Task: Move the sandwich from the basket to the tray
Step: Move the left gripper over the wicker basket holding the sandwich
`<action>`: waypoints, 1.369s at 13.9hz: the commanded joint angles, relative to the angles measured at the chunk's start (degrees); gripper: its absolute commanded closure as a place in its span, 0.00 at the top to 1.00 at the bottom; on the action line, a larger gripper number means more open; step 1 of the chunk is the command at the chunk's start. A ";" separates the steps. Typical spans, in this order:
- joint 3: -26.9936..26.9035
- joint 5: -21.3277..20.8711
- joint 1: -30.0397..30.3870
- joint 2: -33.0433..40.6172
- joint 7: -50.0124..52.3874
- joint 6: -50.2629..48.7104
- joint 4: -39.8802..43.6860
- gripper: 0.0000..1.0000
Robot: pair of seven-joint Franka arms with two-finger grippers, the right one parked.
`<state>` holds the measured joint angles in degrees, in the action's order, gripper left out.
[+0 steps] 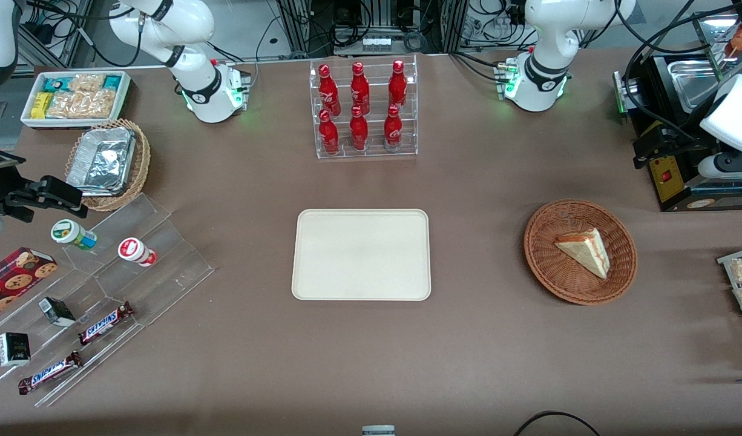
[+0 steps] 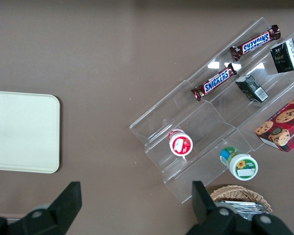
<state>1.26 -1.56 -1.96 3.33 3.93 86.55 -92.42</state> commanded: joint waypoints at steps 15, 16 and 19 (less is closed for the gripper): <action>-0.82 0.24 3.09 -5.96 4.94 5.01 -6.44 1.00; -0.82 0.24 3.45 -6.49 5.91 7.38 -8.37 1.00; -0.82 0.33 4.68 -7.19 13.62 16.69 -15.31 0.99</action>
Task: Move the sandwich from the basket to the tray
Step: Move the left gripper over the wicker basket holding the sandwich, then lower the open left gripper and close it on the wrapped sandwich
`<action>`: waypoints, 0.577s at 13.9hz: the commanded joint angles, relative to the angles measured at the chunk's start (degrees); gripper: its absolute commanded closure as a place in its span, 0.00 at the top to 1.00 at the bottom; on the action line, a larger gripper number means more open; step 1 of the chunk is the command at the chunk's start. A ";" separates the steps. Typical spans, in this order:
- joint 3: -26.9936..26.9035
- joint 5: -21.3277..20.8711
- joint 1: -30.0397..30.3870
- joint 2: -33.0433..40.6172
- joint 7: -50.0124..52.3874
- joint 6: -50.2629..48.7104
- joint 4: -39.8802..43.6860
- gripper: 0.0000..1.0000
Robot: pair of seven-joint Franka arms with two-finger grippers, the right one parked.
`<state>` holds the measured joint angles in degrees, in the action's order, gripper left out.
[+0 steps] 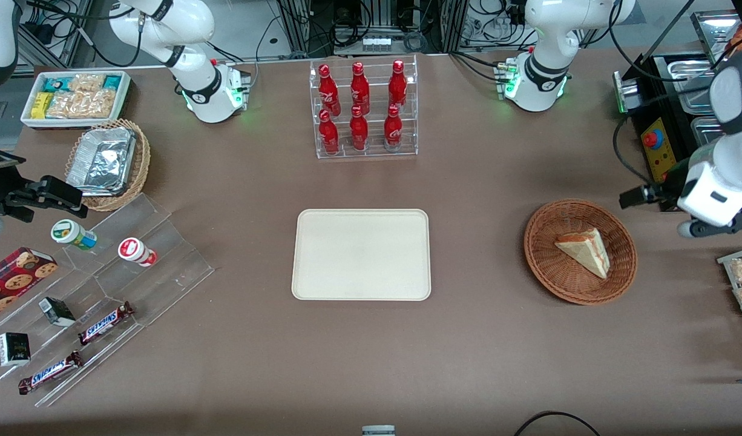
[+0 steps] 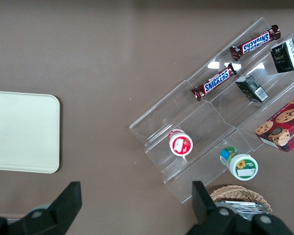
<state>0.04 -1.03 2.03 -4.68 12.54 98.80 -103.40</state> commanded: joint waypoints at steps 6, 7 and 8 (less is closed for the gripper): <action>0.22 1.28 3.94 -2.70 22.24 22.28 -17.09 1.00; 0.22 1.81 4.03 -4.44 25.83 23.97 -17.19 1.00; 0.22 1.73 3.94 -6.29 28.31 25.46 -16.93 1.00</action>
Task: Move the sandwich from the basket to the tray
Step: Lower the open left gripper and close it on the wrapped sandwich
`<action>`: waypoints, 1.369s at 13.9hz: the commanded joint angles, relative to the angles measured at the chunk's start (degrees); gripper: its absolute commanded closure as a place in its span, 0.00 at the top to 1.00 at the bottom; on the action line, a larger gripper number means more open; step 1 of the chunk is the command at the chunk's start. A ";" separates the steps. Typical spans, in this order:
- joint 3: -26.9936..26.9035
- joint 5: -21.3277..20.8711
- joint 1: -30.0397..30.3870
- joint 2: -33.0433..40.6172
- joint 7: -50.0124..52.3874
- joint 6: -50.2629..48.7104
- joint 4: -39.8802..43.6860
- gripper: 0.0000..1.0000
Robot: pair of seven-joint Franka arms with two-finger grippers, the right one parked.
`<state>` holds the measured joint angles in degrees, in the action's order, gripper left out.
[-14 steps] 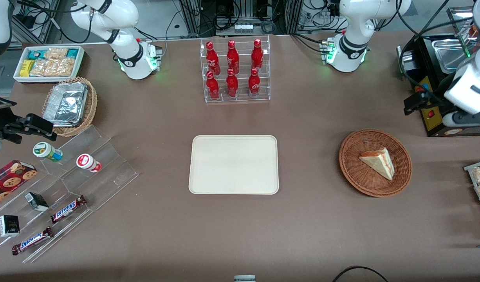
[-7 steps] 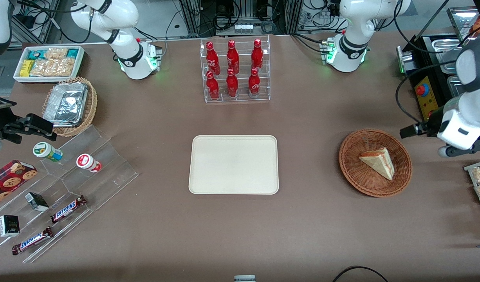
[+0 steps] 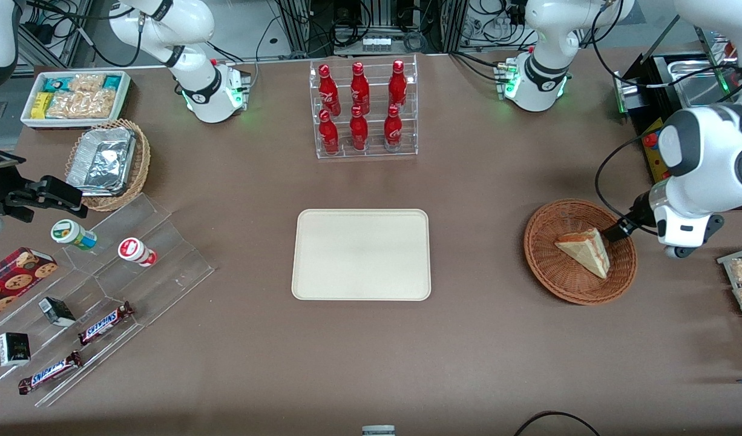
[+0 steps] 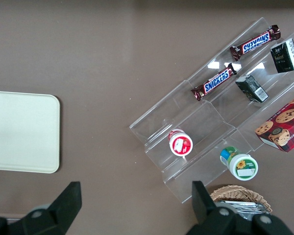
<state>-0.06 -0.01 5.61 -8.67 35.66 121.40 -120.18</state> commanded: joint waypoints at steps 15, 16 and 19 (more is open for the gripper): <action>0.41 3.71 -0.77 -12.16 7.06 11.41 1.00 0.54; 0.41 3.71 -0.69 -11.81 6.71 10.19 1.61 0.45; 0.85 3.53 -1.30 -10.32 6.36 -3.05 8.62 0.31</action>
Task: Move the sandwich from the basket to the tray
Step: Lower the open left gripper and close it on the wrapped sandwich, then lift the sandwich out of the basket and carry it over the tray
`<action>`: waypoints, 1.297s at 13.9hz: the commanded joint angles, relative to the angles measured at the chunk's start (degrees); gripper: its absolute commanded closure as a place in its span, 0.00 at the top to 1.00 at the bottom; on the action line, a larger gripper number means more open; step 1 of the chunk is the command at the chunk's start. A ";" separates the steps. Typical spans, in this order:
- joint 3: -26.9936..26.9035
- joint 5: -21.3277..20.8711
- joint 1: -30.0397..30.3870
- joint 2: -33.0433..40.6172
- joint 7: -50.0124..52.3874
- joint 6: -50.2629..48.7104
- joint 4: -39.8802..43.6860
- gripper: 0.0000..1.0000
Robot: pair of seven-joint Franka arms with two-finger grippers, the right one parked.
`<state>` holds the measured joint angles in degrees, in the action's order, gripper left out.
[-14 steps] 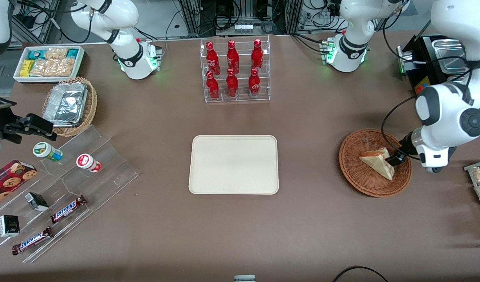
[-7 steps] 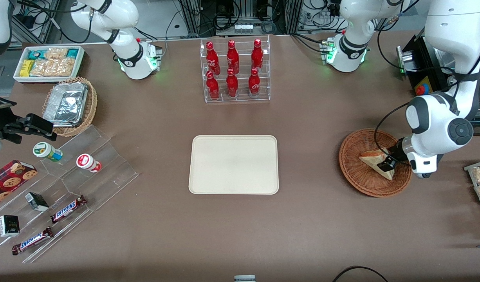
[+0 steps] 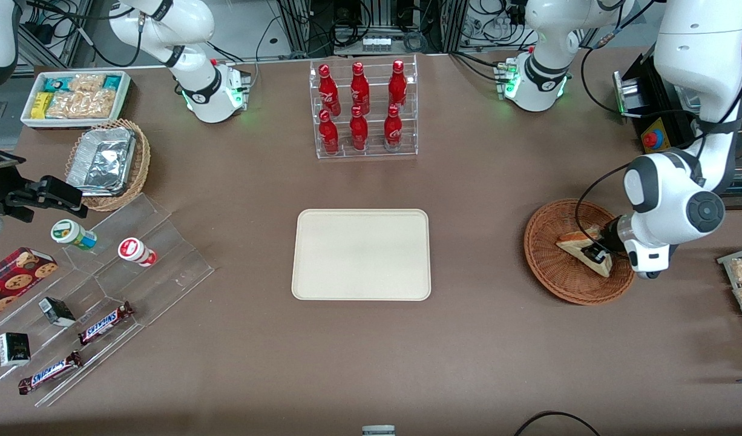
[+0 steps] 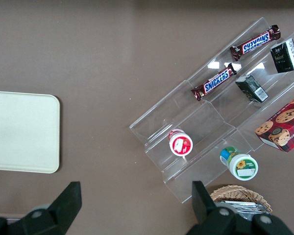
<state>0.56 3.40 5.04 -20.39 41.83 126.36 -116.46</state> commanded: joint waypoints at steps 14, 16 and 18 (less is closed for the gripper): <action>0.58 -2.26 -30.68 -6.13 -10.10 -19.14 23.52 0.28; 0.67 -0.24 -35.59 -10.71 -9.66 -17.39 27.67 0.29; 0.50 -1.02 -40.35 -13.53 -7.91 -12.40 28.56 0.28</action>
<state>2.12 2.17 -31.09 -29.41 32.98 111.55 -92.19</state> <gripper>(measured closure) 0.714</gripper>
